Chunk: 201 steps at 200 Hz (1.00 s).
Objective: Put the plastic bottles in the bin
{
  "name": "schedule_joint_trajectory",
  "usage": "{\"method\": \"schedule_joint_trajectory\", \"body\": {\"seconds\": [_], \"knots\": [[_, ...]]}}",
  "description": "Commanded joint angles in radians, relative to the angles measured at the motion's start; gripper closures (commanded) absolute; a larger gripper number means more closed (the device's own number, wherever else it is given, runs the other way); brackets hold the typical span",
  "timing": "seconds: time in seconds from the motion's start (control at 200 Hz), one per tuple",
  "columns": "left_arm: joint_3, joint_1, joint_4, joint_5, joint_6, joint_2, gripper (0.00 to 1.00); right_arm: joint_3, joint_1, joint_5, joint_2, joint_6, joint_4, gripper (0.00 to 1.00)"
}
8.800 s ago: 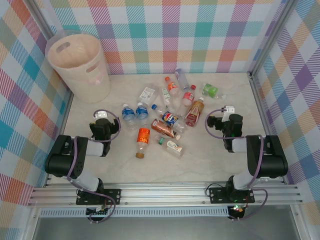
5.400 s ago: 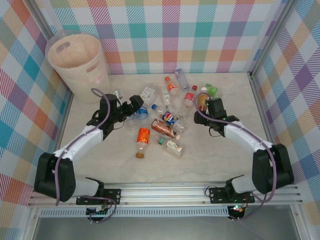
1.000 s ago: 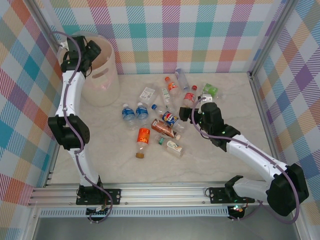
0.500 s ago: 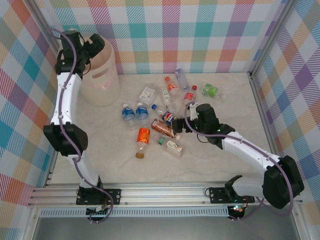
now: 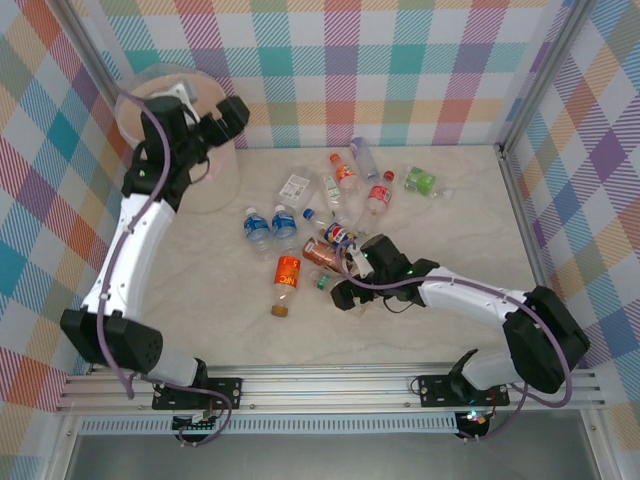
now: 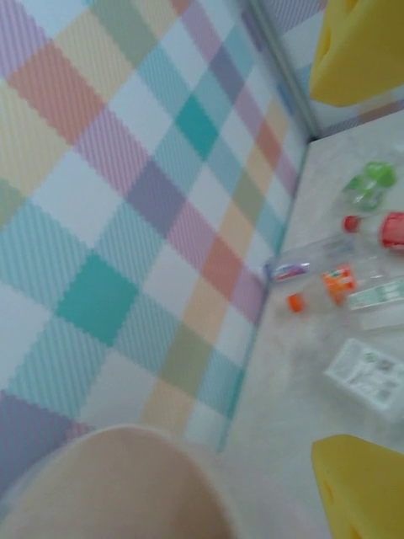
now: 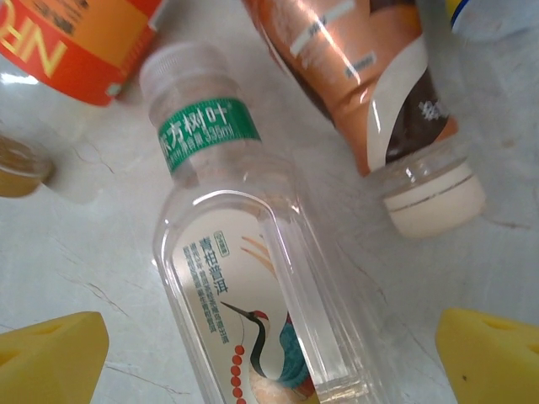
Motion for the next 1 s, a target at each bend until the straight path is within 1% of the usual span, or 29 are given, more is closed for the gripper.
{"method": "schedule_joint_trajectory", "body": {"seconds": [0.0,0.065,0.135,0.21,0.305,0.375,0.48,0.675,0.745,0.825,0.945,1.0], "knots": [[-0.138,-0.074,0.048,-0.021,-0.077,-0.124,0.0,-0.021,0.026,0.057,0.022,0.019,-0.013,0.01],[-0.203,-0.109,0.045,-0.034,-0.102,-0.17,0.0,-0.025,0.036,0.074,0.034,0.019,-0.012,0.02],[-0.239,-0.13,-0.022,-0.053,-0.125,-0.201,0.0,-0.031,0.047,0.09,0.044,0.016,-0.011,0.04],[-0.291,-0.135,-0.088,-0.08,-0.164,-0.234,0.0,-0.042,0.058,0.087,0.05,0.017,0.0,0.06],[-0.376,-0.135,-0.116,-0.12,-0.198,-0.277,0.0,-0.05,0.081,0.101,0.065,0.018,0.008,0.07],[-0.398,-0.135,-0.154,-0.141,-0.204,-0.283,0.0,-0.046,0.111,0.152,0.076,0.019,0.002,0.08],[-0.415,-0.135,-0.178,-0.126,-0.201,-0.272,0.0,-0.042,0.148,0.208,0.094,0.004,0.02,0.11],[-0.425,-0.135,-0.188,-0.087,-0.196,-0.233,0.0,-0.031,0.175,0.243,0.149,-0.001,0.04,0.15],[-0.425,-0.135,-0.187,-0.086,-0.192,-0.223,0.0,-0.032,0.187,0.264,0.162,-0.003,0.049,0.2],[-0.425,-0.135,-0.189,-0.088,-0.187,-0.213,0.0,-0.039,0.202,0.28,0.157,-0.006,0.062,0.27],[-0.431,-0.135,-0.189,-0.094,-0.187,-0.202,0.0,-0.042,0.21,0.276,0.103,-0.01,0.077,0.37],[-0.442,-0.135,-0.167,-0.072,-0.179,-0.2,0.0,-0.041,0.209,0.278,0.069,-0.011,0.078,0.4]]}}
